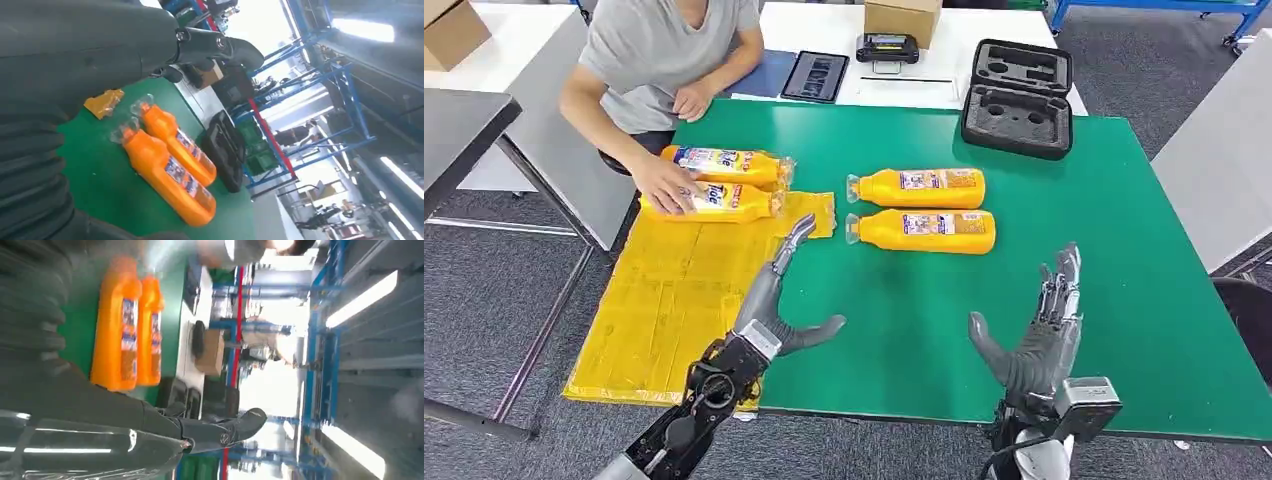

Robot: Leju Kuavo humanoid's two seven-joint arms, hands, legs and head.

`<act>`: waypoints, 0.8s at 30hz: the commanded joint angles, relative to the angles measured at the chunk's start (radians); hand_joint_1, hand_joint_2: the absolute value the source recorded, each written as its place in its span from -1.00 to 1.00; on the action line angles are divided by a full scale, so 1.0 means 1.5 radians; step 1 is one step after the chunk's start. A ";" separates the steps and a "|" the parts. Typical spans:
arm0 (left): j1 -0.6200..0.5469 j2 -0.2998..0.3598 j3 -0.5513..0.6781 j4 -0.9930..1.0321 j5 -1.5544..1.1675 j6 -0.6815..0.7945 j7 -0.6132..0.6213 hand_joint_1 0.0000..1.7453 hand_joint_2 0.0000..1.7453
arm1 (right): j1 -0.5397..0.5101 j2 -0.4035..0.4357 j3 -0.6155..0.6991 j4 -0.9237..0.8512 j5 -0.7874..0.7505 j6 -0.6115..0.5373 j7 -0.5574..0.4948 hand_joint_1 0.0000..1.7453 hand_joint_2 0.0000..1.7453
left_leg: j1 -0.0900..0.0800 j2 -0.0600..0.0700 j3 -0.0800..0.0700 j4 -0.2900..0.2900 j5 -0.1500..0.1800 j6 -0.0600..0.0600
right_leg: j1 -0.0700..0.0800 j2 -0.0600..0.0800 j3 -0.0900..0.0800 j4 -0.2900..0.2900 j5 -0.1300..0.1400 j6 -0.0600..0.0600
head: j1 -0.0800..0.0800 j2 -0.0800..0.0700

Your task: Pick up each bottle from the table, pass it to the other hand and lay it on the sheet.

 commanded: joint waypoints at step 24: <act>0.043 0.002 -0.034 -0.087 0.124 0.092 0.001 -1.00 1.00 | 0.019 -0.087 0.118 -0.061 0.051 -0.244 0.004 -1.00 1.00 | 0.001 0.001 0.004 0.000 -0.002 -0.002 | 0.001 0.001 0.004 -0.001 -0.001 -0.002 | 0.000 0.000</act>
